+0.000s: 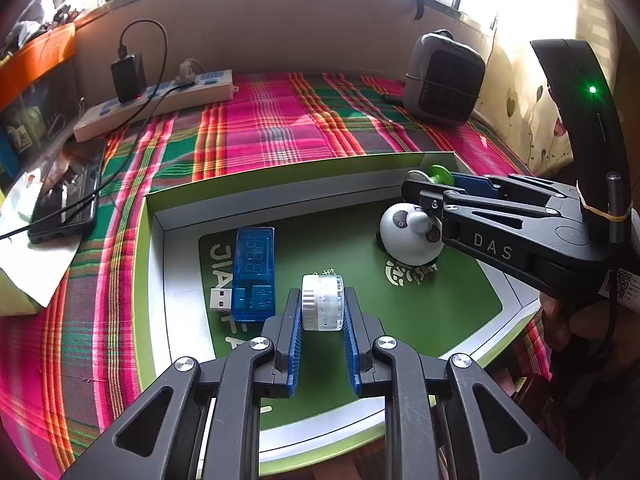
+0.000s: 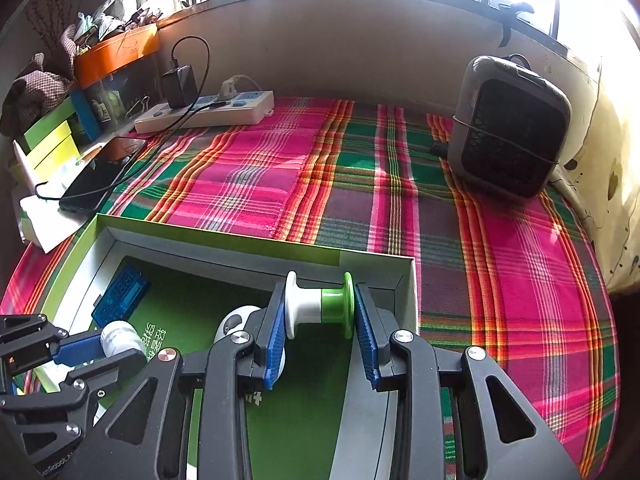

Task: Organize rigid objects
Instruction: 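Open the left tool to release the cap while the right tool releases the spool in the box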

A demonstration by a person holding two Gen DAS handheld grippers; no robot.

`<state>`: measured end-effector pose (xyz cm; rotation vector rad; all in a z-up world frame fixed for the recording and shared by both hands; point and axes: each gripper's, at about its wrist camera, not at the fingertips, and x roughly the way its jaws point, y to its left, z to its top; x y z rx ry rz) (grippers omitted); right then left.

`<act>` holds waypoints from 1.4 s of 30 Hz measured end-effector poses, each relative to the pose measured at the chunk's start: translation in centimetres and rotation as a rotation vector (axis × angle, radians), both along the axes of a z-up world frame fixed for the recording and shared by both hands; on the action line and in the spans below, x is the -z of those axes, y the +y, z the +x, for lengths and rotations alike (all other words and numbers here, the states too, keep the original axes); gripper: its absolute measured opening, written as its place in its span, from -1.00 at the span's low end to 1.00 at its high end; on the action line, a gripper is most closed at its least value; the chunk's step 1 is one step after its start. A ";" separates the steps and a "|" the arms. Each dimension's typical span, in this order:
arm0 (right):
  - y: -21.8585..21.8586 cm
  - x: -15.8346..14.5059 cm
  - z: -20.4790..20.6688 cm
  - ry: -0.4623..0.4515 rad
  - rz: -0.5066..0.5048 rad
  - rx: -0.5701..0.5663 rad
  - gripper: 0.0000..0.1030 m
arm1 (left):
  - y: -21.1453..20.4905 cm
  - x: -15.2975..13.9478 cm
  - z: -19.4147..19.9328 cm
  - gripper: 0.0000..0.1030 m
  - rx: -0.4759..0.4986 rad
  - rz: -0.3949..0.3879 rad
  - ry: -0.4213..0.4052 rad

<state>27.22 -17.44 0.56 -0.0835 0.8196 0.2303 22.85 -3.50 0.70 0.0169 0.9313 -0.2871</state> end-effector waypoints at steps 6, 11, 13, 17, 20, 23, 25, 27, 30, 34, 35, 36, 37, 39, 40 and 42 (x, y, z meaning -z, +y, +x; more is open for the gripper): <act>0.1 0.1 0.2 0.004 -0.003 0.000 -0.35 | 0.0 0.0 0.1 -0.64 -0.001 -0.004 0.004; 0.0 0.1 0.2 0.005 -0.001 0.002 -0.35 | 0.0 -0.1 0.1 -0.57 -0.001 0.002 0.003; 0.0 0.2 0.2 0.008 0.004 0.003 -0.35 | -0.1 0.0 0.1 -0.55 -0.004 0.008 0.001; 0.0 0.3 0.2 0.005 0.002 0.002 -0.33 | -0.1 0.0 0.1 -0.40 -0.012 0.015 0.000; 0.1 0.2 0.2 0.002 0.007 0.000 -0.21 | 0.0 0.0 0.1 -0.36 -0.015 0.018 0.002; 0.2 0.1 0.0 -0.004 0.005 -0.004 -0.09 | 0.0 -0.1 0.1 -0.32 -0.015 0.019 0.003; 0.1 -0.1 -0.1 -0.006 0.008 -0.005 -0.09 | 0.0 -0.1 0.0 -0.31 -0.016 0.019 0.003; 0.1 -0.3 -0.3 -0.015 0.009 -0.004 -0.09 | -0.1 -0.3 -0.2 -0.30 -0.013 0.017 -0.003; 0.1 -0.6 -0.7 -0.029 0.015 -0.010 -0.09 | -0.1 -0.6 -0.5 -0.28 -0.013 0.013 -0.010; 0.0 -1.1 -1.3 -0.040 0.021 -0.009 -0.08 | -0.1 -1.3 -1.2 -0.25 -0.015 0.015 -0.030; 0.0 -1.2 -1.5 -0.043 0.024 -0.007 -0.08 | -0.2 -1.5 -1.4 -0.23 -0.015 0.014 -0.032; -0.1 -1.4 -1.7 -0.046 0.026 -0.005 -0.08 | -0.2 -1.7 -1.6 -0.23 -0.012 0.010 -0.034; -0.1 -1.5 -1.9 -0.048 0.028 -0.002 -0.08 | -0.2 -1.8 -1.7 -0.23 -0.012 0.010 -0.036; -0.2 -1.7 -2.3 -0.051 0.032 0.001 -0.08 | -0.2 -2.1 -2.1 -0.22 -0.013 0.013 -0.044; -0.2 -1.8 -2.5 -0.052 0.034 0.002 -0.08 | -0.2 -2.2 -2.3 -0.22 -0.014 0.012 -0.045; -0.3 -2.0 -3.0 -0.055 0.038 0.005 -0.08 | 0.0 -2.4 -2.8 -0.22 -0.016 0.009 -0.049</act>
